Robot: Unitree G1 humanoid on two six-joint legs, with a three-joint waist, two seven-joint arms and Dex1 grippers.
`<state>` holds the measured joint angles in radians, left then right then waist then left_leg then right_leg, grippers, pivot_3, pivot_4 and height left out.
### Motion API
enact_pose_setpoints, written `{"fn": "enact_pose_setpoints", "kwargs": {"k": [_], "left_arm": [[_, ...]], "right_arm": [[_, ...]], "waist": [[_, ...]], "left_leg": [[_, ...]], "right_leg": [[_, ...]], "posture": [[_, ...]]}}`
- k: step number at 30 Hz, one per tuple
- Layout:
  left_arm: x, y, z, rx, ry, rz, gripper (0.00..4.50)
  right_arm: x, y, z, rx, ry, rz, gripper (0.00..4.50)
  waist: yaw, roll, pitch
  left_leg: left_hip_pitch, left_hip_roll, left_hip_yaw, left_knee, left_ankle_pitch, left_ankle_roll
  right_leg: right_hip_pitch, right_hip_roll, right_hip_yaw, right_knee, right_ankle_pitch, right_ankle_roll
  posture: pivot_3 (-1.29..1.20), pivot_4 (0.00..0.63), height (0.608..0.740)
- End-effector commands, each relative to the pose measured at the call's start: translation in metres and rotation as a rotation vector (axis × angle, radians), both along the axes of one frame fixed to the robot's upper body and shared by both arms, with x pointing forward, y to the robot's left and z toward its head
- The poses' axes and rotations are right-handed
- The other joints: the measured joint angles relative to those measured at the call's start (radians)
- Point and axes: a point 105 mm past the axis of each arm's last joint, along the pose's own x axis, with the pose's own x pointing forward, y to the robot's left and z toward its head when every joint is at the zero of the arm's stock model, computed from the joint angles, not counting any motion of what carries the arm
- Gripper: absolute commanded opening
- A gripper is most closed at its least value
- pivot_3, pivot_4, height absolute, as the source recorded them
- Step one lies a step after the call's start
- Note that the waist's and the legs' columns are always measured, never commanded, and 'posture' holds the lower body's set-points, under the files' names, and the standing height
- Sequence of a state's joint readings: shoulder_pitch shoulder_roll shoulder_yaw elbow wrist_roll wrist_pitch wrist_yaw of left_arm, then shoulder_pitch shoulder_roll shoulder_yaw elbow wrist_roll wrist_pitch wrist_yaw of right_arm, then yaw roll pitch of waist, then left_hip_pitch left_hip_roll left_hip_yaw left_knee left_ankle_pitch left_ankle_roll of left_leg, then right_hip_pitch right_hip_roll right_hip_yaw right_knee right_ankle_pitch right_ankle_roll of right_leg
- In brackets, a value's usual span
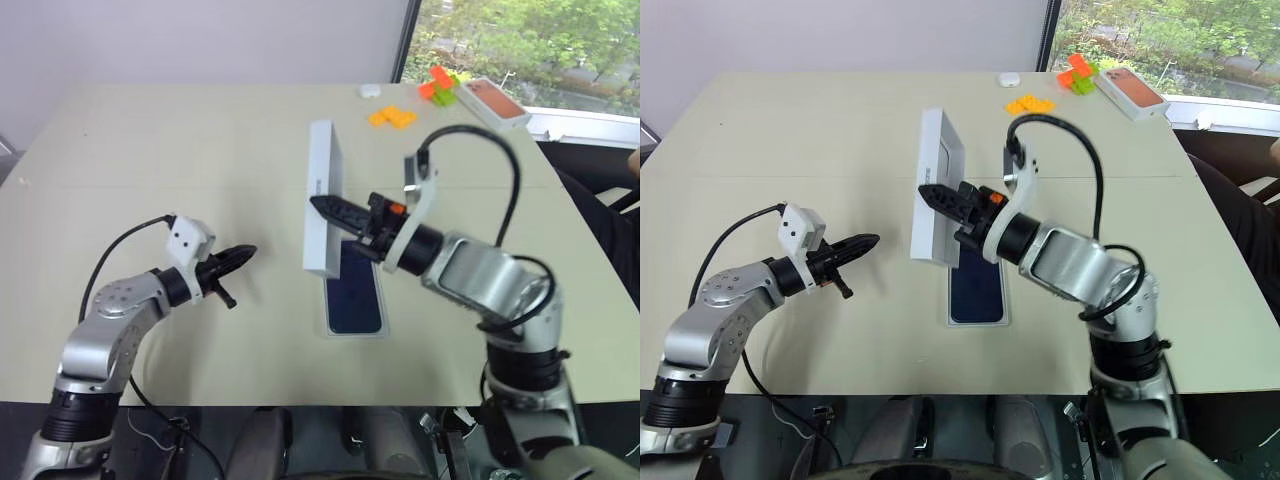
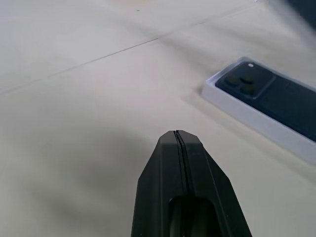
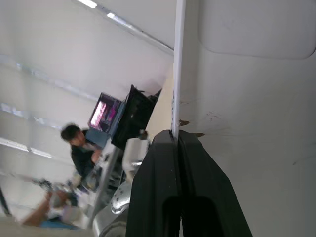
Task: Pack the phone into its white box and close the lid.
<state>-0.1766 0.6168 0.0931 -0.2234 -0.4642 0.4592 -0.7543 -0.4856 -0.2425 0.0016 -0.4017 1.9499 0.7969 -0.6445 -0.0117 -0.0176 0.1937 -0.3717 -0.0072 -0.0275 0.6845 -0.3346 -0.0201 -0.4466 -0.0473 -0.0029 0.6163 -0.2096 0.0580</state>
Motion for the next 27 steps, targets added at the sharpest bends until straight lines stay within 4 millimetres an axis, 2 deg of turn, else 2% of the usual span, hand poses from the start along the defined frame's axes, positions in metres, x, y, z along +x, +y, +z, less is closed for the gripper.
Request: {"fn": "enact_pose_setpoints", "kwargs": {"k": [1, 4, 7, 14, 19, 20, 21, 23, 24, 26, 27], "left_arm": [[0.002, 0.003, 0.01, 0.017, -0.047, -0.011, 0.0], [0.003, 0.004, 0.01, 0.022, -0.041, -0.019, 0.0], [-0.003, -0.002, 0.009, 0.022, -0.03, -0.055, 0.0], [-0.008, -0.014, 0.007, 0.018, -0.027, -0.081, 0.0], [-0.013, -0.028, 0.005, 0.002, -0.018, -0.118, 0.0], [-0.015, -0.031, 0.004, -0.003, -0.013, -0.13, 0.0], [-0.016, -0.034, 0.004, -0.007, -0.01, -0.138, 0.0], [-0.019, -0.038, 0.004, -0.019, -0.002, -0.157, 0.0], [-0.023, -0.044, 0.004, -0.024, -0.001, -0.183, 0.0], [-0.028, -0.051, 0.004, -0.029, 0.001, -0.215, 0.0], [-0.03, -0.058, 0.005, -0.044, 0.003, -0.232, 0.0]], "right_arm": [[-0.009, 0.011, 0.001, 0.101, 0.032, 0.055, 0.03], [-0.019, 0.023, 0.0, 0.134, 0.033, 0.126, 0.03], [-0.023, 0.033, -0.017, 0.124, 0.114, 0.152, 0.03], [-0.025, 0.025, -0.062, -0.015, 0.22, 0.18, 0.03], [-0.017, 0.016, -0.068, -0.037, 0.248, 0.14, 0.03], [-0.015, 0.012, -0.064, -0.037, 0.232, 0.125, 0.62], [-0.013, 0.009, -0.062, -0.036, 0.221, 0.116, 0.89], [-0.011, 0.004, -0.056, -0.043, 0.189, 0.103, 1.89], [-0.01, -0.006, -0.051, -0.088, 0.133, 0.102, 2.41], [-0.009, -0.016, -0.044, -0.146, 0.069, 0.107, 2.41], [-0.008, -0.027, -0.041, -0.228, 0.011, 0.111, 2.41]], "waist": [[-0.001, 0.0, 0.0], [-0.002, 0.0, 0.0], [-0.003, 0.001, 0.0], [-0.002, 0.001, 0.0], [-0.005, 0.001, -0.001], [-0.005, 0.001, -0.001], [-0.004, 0.001, -0.001], [-0.004, 0.001, -0.001], [-0.004, 0.001, -0.001], [-0.002, 0.001, 0.0], [-0.001, 0.001, -0.001]], "left_leg": [[0.0, 0.0, 0.0, 0.0, 0.0, 0.0], [0.0, 0.0, 0.0, 0.0, 0.0, 0.0], [0.0, 0.001, 0.0, 0.0, 0.0, 0.0], [0.0, 0.001, 0.0, 0.0, 0.0, 0.0], [0.001, 0.001, 0.0, 0.0, 0.0, 0.0], [0.001, 0.001, 0.0, 0.0, 0.0, 0.0], [0.001, 0.001, 0.0, 0.0, 0.0, 0.0], [0.001, 0.001, 0.0, 0.0, 0.0, 0.0], [0.001, 0.001, 0.0, 0.0, 0.0, 0.0], [0.001, 0.001, 0.0, 0.001, 0.0, 0.0], [0.001, 0.0, 0.0, 0.001, 0.0, 0.0]], "right_leg": [[0.0, 0.0, 0.0, 0.0, 0.0, 0.0], [-0.001, 0.0, 0.0, 0.0, 0.0, 0.0], [-0.001, 0.001, 0.0, 0.001, 0.0, 0.0], [-0.001, 0.001, 0.0, 0.002, 0.0, 0.0], [-0.001, 0.002, 0.0, 0.003, 0.0, 0.0], [-0.001, 0.002, 0.0, 0.003, 0.0, 0.0], [-0.001, 0.002, 0.0, 0.003, 0.0, 0.0], [-0.001, 0.003, 0.0, 0.003, 0.0, 0.0], [-0.001, 0.003, 0.0, 0.004, 0.0, 0.0], [-0.001, 0.003, 0.0, 0.003, 0.0, 0.0], [-0.001, 0.003, 0.0, 0.003, 0.0, 0.0]], "posture": [[0.0, 0.15, 0.74], [0.0, 0.15, 0.74], [0.0, 0.15, 0.74], [0.0, 0.15, 0.74], [0.0, 0.15, 0.74], [0.0, 0.15, 0.74], [0.0, 0.15, 0.74], [0.0, 0.15, 0.74], [0.0, 0.15, 0.74], [0.0, 0.15, 0.74], [0.0, 0.15, 0.74]]}}
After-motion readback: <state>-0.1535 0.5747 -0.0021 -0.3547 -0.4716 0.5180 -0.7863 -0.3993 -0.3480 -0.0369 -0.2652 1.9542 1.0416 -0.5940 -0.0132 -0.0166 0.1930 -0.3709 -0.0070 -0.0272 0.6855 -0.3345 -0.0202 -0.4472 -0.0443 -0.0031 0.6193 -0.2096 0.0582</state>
